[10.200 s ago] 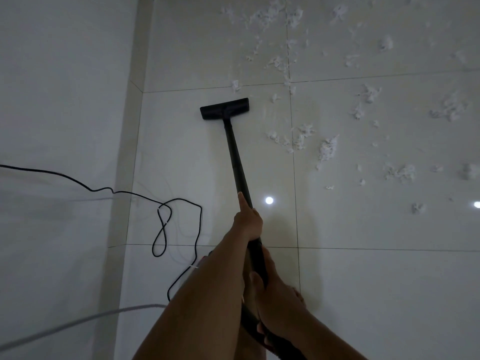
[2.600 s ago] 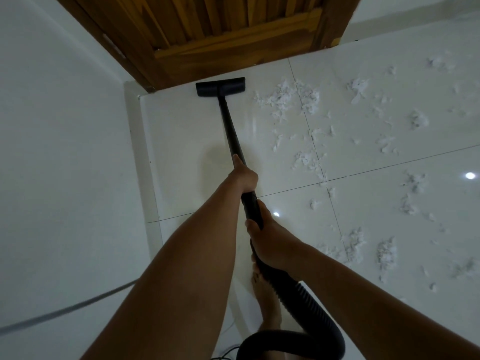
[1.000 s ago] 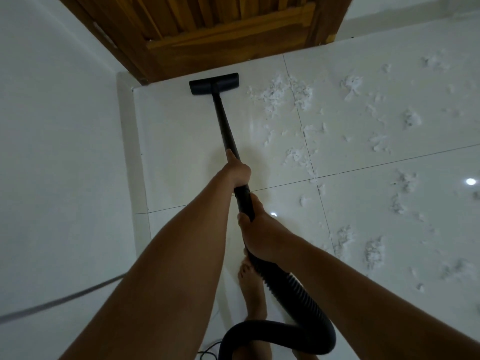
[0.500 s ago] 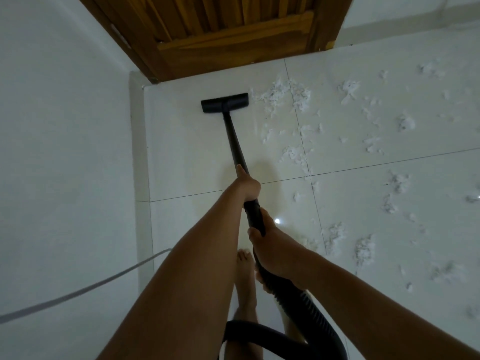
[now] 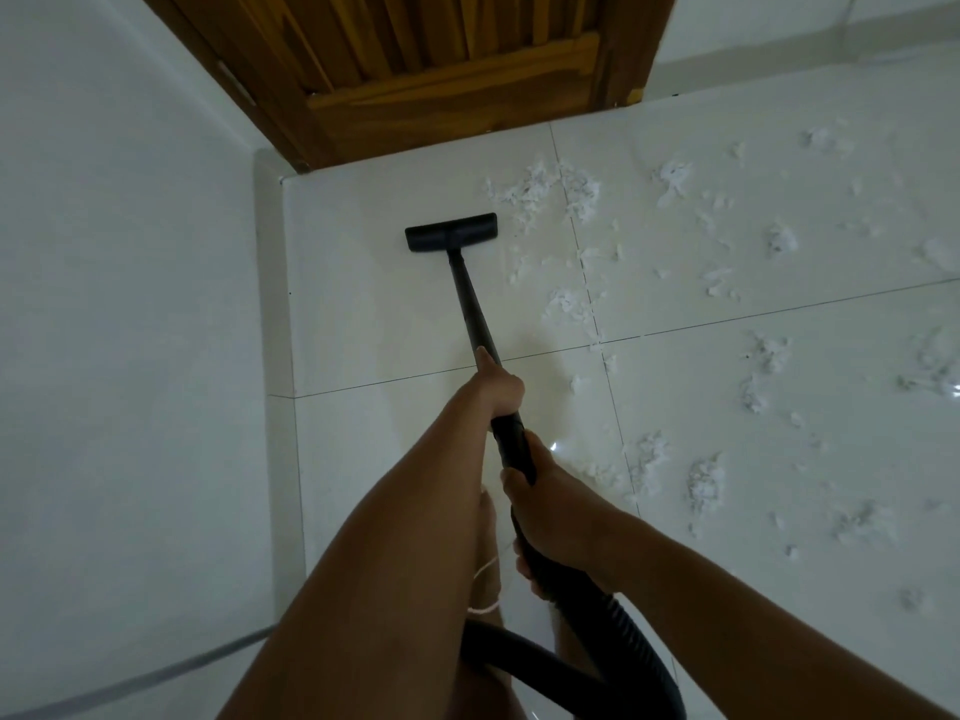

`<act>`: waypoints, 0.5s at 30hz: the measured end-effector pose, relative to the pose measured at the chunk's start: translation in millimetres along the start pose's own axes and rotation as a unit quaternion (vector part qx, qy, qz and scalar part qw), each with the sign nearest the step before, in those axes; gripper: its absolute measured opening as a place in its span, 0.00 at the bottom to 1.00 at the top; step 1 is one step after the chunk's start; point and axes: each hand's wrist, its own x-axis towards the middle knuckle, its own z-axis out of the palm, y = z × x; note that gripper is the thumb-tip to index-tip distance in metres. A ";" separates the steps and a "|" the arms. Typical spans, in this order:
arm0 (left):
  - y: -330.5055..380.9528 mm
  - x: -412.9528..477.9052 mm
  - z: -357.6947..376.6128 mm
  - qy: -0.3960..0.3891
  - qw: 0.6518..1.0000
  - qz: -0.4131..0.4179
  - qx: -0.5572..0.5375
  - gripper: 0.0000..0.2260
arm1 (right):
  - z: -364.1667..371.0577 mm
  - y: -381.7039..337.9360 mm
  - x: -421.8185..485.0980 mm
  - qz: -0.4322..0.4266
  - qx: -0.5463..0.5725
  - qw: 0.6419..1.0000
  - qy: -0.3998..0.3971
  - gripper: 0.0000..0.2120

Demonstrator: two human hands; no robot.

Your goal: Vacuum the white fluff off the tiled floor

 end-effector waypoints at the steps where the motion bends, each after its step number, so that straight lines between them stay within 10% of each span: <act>1: 0.9 2.3 -1.7 -0.001 1.000 -0.001 0.000 0.36 | -0.2 -2.6 0.6 0.001 0.003 1.000 -0.001 0.25; 15: 15.0 45.2 -35.0 0.002 1.000 0.020 0.019 0.36 | 5.0 -34.0 42.8 0.008 0.013 1.000 0.017 0.26</act>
